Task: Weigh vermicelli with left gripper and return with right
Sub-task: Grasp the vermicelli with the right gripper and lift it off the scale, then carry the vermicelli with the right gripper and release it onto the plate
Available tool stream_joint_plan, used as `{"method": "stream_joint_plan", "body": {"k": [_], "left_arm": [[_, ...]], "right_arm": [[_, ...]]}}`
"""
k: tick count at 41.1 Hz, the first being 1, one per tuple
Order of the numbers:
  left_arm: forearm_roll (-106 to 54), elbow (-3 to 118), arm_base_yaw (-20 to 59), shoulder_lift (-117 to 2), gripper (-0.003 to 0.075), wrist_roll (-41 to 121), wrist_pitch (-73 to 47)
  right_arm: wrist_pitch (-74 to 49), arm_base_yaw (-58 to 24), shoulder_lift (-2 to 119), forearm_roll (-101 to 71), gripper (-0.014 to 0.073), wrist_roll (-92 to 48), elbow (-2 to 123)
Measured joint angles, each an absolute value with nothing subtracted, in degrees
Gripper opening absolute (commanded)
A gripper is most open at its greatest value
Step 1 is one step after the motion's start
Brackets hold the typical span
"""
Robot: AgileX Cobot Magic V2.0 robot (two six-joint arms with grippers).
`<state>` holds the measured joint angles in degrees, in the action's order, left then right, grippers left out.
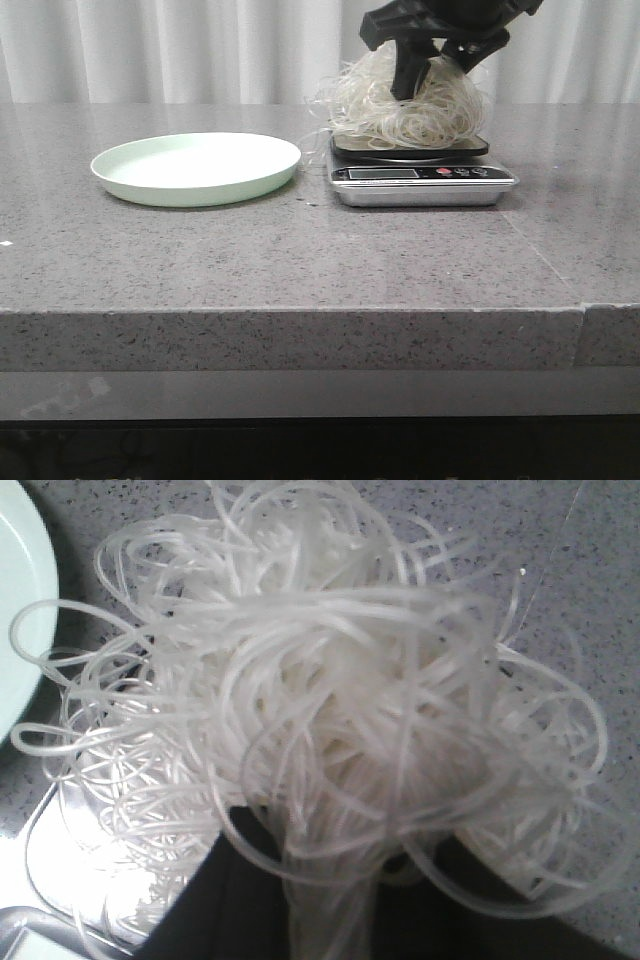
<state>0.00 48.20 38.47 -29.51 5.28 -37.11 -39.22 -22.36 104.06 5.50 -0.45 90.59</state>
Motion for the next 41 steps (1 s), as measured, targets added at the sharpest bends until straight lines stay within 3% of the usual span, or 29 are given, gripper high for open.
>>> {"method": "stream_joint_plan", "body": {"k": [16, 31, 41], "left_arm": [[0.0, 48.2, 38.47, -29.51, 0.0505, 5.28, -37.11], [0.0, 48.08, 38.47, -29.51, 0.0505, 5.28, -37.11], [0.0, 48.08, 38.47, -29.51, 0.0505, 5.28, -37.11]], "right_arm": [[-41.06, -23.63, 101.69, 5.5, 0.0164, -0.45, 92.04], [-42.23, -31.46, 98.34, 5.24, 0.0164, -0.45, 108.07], [-37.54, -37.17, 98.58, 3.57, 0.0164, -0.45, 109.6]]}}
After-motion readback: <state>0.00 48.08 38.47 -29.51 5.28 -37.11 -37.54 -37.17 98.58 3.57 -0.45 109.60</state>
